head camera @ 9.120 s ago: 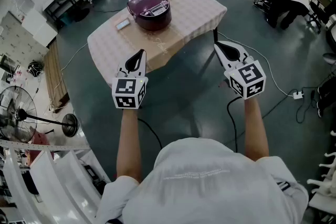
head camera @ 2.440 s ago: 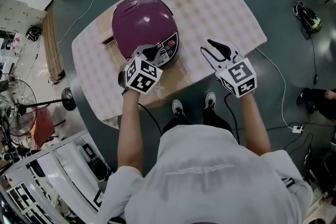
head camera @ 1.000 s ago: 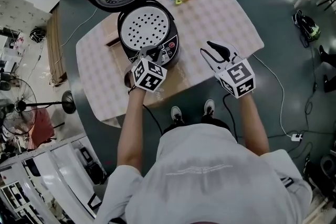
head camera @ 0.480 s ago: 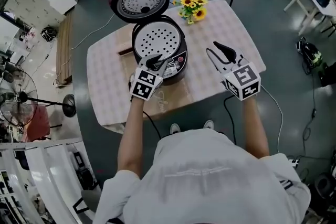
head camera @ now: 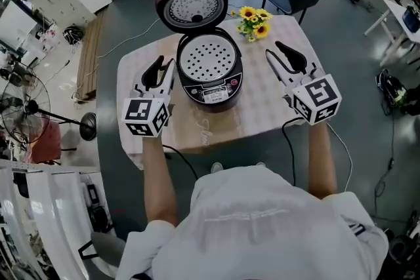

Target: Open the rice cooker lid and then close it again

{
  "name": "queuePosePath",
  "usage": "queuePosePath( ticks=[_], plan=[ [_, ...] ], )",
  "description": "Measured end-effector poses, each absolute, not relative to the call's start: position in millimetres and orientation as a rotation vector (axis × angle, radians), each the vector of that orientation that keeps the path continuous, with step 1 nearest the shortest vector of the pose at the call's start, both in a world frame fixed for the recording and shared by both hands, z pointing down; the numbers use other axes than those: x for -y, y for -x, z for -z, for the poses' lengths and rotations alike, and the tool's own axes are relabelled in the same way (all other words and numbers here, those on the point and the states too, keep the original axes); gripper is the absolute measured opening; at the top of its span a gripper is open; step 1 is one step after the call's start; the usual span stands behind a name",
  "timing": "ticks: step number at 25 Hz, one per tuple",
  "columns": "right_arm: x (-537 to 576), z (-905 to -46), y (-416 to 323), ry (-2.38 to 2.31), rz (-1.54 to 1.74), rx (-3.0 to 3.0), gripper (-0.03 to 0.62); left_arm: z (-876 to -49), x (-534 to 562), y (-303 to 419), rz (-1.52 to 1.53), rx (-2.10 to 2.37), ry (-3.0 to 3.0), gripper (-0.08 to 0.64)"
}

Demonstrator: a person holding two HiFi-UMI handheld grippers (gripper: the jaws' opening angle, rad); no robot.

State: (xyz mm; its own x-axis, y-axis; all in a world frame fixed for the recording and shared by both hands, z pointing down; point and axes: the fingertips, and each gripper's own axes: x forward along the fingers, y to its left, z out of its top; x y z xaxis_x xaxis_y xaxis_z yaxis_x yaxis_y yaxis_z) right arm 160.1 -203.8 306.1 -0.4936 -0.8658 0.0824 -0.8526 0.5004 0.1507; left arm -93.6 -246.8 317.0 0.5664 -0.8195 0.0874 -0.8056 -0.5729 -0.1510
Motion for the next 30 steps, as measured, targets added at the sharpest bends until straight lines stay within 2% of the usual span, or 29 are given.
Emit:
queuePosePath(
  ticks=[6, 13, 30],
  plan=[
    [217.0, -287.9, -150.0, -1.452, 0.184, 2.657, 0.133, -292.8, 229.1, 111.5, 0.195, -1.495, 2.598, 0.127],
    [221.8, -307.5, -144.7, -1.381, 0.151, 2.673, 0.13, -311.0, 212.5, 109.8, 0.265, -1.567, 2.585, 0.127],
    [235.0, -338.5, -198.0, -1.203, 0.061, 2.712, 0.132, -348.9, 187.9, 57.5, 0.461, -1.698, 2.582, 0.127]
  ],
)
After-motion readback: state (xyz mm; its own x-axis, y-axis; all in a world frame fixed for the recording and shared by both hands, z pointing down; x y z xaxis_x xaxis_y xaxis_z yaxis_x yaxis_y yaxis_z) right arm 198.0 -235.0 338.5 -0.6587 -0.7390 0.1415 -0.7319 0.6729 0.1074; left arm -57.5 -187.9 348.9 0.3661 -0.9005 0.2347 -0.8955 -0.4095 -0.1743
